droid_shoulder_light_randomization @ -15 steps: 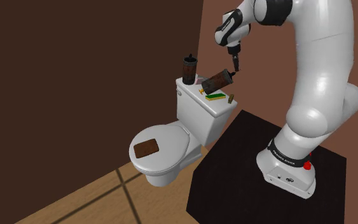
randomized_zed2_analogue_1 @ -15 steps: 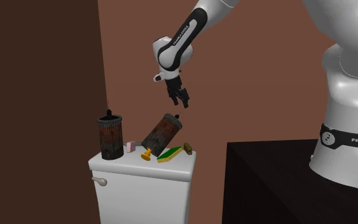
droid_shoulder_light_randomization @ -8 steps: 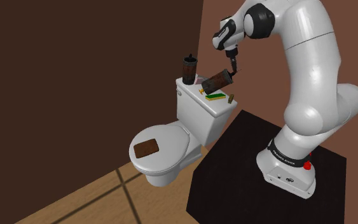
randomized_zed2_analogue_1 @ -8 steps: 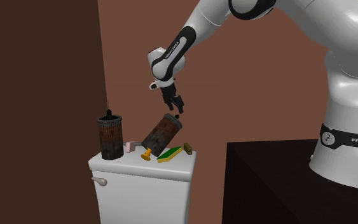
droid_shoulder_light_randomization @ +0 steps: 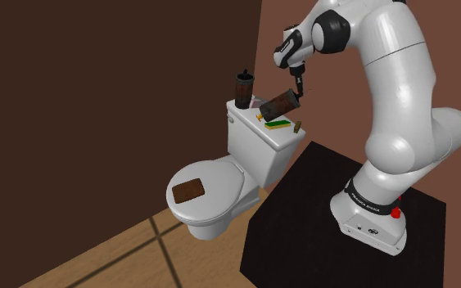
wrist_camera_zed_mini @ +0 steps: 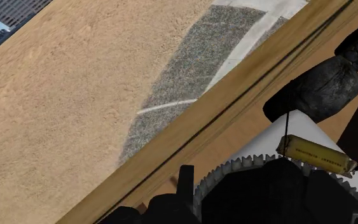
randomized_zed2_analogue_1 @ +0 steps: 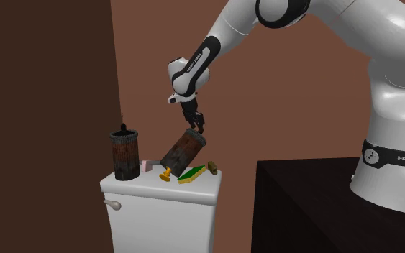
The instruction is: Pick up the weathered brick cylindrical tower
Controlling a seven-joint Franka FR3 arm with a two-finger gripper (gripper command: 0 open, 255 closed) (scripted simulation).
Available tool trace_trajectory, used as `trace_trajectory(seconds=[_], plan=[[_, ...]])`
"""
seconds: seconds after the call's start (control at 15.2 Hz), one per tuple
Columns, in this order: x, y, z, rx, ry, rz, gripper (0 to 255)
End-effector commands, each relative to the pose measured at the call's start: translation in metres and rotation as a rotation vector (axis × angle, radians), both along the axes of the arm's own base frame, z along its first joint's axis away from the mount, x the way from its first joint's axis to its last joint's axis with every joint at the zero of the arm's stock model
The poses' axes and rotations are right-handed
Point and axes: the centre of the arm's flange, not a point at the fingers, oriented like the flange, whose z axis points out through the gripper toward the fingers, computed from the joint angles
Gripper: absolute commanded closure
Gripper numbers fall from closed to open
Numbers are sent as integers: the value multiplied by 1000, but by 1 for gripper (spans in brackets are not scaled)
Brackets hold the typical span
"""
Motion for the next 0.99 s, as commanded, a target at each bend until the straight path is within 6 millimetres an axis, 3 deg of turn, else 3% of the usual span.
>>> trace_trajectory(seconds=[0.0, 0.46, 0.92], plan=[[-14, -1, -18, 34, 54, -21, 255], [-14, 3, -19, 33, 54, -22, 255], [-14, 3, 18, 33, 54, -22, 255]])
